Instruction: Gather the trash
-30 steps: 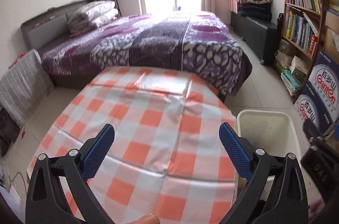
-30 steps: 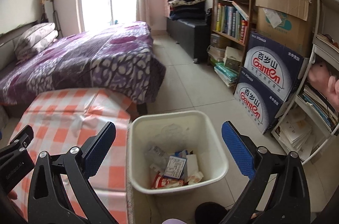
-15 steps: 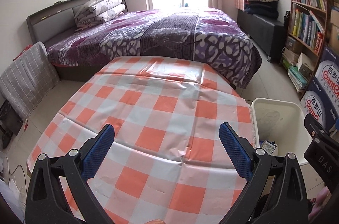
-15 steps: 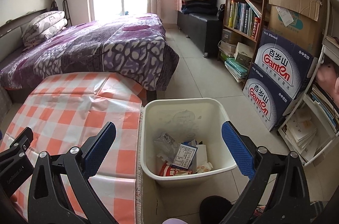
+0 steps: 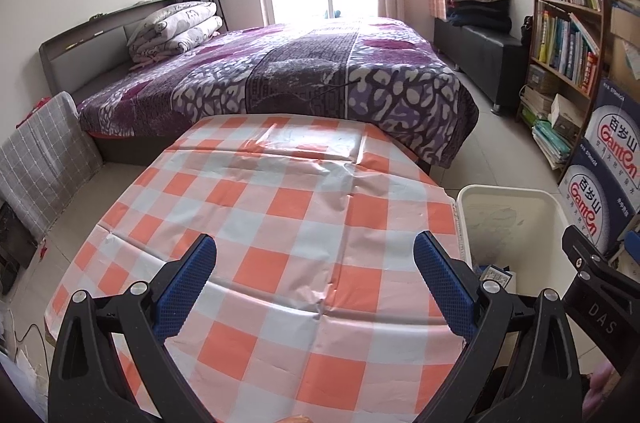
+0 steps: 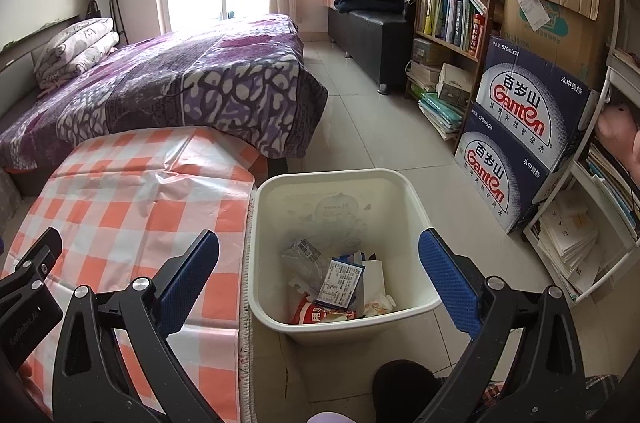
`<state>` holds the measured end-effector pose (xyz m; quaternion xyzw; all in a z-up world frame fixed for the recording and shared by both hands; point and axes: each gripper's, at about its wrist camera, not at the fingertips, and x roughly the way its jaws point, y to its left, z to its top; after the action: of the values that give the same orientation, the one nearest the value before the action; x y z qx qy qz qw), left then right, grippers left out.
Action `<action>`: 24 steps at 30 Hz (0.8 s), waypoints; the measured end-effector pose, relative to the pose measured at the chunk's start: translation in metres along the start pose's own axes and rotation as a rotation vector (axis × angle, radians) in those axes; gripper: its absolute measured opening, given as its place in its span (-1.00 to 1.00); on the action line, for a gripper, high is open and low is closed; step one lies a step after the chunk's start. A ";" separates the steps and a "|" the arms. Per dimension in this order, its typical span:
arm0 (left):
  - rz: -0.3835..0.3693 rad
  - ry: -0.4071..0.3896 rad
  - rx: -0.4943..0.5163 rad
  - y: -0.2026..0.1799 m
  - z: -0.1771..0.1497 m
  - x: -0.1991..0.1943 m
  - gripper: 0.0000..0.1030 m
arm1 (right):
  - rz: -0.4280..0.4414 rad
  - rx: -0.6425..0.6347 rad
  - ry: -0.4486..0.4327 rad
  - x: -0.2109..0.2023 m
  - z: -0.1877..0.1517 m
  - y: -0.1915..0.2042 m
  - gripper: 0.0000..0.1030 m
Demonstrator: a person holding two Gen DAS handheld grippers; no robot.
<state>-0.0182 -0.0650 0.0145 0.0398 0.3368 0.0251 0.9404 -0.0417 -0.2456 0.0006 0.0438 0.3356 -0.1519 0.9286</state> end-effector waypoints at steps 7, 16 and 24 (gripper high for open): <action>-0.009 0.008 0.008 -0.007 0.000 0.002 0.87 | 0.000 -0.001 -0.003 0.000 0.000 0.000 0.86; -0.008 0.016 0.009 -0.007 0.000 0.005 0.87 | -0.001 -0.002 -0.001 0.000 0.000 0.000 0.86; -0.006 0.019 0.011 -0.008 0.000 0.006 0.87 | -0.002 -0.001 -0.001 0.000 0.000 0.000 0.86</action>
<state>-0.0141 -0.0720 0.0099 0.0437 0.3459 0.0206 0.9370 -0.0420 -0.2456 0.0004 0.0430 0.3351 -0.1525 0.9287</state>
